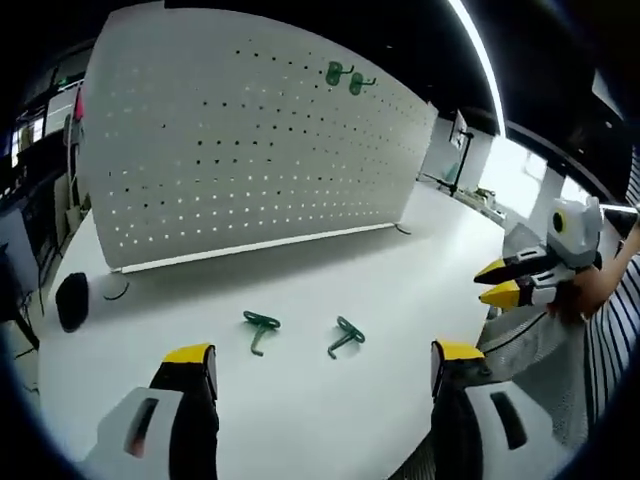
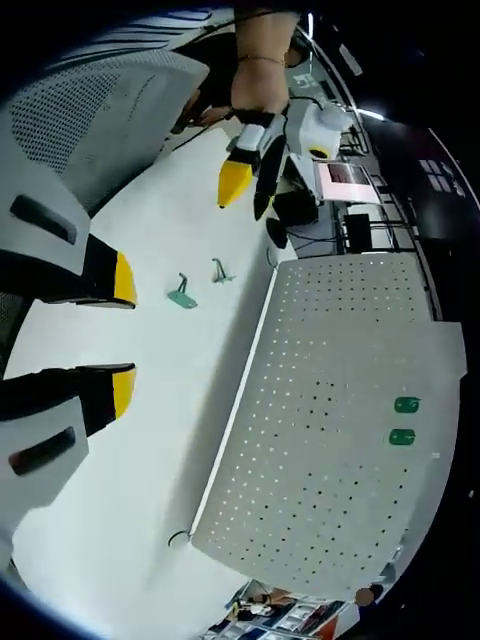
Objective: Insert the hook assembly into the mounting plate slot until the hook locks in place.
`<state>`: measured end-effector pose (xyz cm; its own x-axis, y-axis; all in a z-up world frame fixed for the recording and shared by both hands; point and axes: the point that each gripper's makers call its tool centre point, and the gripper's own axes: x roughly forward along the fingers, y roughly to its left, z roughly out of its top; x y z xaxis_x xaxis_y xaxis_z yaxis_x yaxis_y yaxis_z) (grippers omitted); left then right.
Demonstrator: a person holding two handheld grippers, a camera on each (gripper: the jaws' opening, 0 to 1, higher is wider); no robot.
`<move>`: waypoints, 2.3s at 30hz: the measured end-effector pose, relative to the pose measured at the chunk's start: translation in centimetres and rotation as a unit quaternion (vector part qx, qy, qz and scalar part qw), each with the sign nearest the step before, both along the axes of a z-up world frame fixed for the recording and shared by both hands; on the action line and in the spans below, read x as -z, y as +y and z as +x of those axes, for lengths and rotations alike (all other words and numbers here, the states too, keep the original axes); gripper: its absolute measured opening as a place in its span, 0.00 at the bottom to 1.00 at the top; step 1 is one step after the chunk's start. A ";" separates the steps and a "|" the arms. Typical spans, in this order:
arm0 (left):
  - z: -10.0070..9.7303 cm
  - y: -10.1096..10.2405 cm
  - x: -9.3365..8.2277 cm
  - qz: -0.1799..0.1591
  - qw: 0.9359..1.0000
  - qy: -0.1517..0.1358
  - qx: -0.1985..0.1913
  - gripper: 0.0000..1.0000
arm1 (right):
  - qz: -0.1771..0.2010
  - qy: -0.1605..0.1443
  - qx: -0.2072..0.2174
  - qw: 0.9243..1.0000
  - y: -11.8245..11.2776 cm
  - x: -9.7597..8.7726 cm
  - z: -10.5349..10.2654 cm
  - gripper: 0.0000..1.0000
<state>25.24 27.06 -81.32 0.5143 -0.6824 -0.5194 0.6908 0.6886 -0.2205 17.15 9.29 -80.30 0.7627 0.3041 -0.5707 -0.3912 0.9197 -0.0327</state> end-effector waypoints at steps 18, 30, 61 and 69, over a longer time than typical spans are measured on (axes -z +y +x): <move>5.0 -1.2 3.4 0.062 0.993 -0.027 0.097 0.71 | 0.012 0.016 0.013 1.000 -0.6 1.1 0.2 0.20; 6.7 -2.7 5.0 0.093 0.984 -0.031 0.146 0.60 | 0.016 0.025 0.031 0.999 -1.2 1.5 0.5 0.20; 8.6 -3.5 8.5 0.221 0.932 -0.020 0.285 0.24 | 0.028 0.042 0.059 0.997 -2.0 2.0 0.5 0.18; 8.7 -3.0 8.7 0.248 0.922 -0.014 0.297 0.08 | 0.028 0.043 0.059 0.997 -2.0 2.1 0.6 0.17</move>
